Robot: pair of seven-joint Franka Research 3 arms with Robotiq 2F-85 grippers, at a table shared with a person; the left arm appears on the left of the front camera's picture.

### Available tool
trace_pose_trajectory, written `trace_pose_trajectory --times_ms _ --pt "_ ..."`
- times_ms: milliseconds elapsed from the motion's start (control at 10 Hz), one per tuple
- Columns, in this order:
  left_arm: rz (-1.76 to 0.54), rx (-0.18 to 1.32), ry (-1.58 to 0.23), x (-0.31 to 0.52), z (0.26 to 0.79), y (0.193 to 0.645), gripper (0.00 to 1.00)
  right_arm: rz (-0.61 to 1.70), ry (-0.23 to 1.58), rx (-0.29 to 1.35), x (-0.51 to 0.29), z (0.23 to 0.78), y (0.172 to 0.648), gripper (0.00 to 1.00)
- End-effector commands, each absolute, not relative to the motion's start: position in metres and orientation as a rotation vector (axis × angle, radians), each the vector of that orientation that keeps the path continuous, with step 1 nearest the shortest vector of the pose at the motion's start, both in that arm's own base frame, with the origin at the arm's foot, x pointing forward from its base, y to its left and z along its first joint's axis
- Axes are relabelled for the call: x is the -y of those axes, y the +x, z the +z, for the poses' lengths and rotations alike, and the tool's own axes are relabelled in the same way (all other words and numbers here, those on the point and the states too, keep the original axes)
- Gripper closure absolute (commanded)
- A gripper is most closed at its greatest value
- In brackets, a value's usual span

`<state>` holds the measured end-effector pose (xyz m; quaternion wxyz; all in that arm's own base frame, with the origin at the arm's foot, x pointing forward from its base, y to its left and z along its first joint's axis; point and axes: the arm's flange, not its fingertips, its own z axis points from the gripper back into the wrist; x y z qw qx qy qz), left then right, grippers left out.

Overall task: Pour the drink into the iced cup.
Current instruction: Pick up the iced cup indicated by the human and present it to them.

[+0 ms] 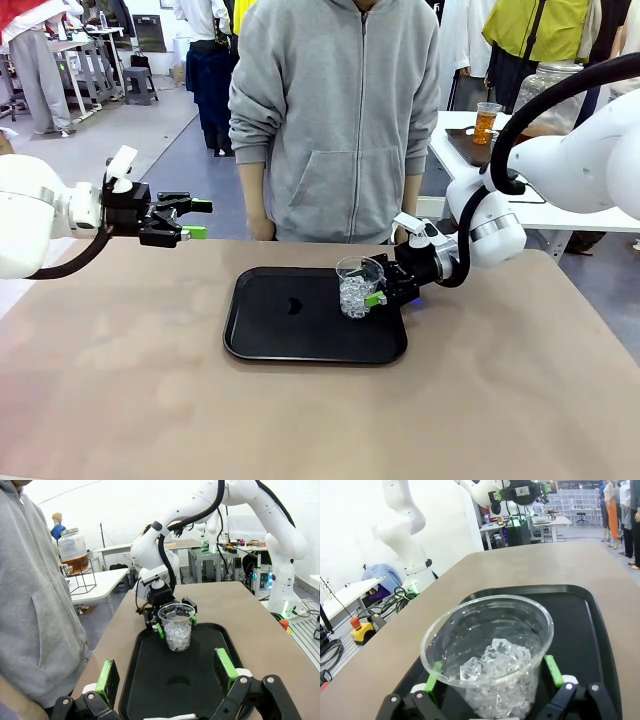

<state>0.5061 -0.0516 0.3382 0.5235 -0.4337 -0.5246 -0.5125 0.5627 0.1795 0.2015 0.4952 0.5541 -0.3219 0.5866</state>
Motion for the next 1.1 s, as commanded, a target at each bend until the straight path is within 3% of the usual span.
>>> trace_pose_trajectory --times_ms 0,200,400,1000 --pt "-1.235 1.249 -1.033 0.052 0.339 0.505 0.0 1.454 1.348 0.742 -0.187 0.201 0.57 0.0" --pt "-1.235 1.249 -1.033 0.052 0.339 0.505 0.0 1.482 1.37 0.748 -0.19 0.2 0.57 0.0" --pt "-1.235 1.249 -1.033 0.052 0.339 0.505 0.0 1.518 1.401 0.76 -0.189 0.201 0.567 0.29" --pt "-1.235 1.249 -1.033 0.052 0.339 0.505 0.0 1.49 1.41 0.893 -0.172 0.232 0.566 0.29"
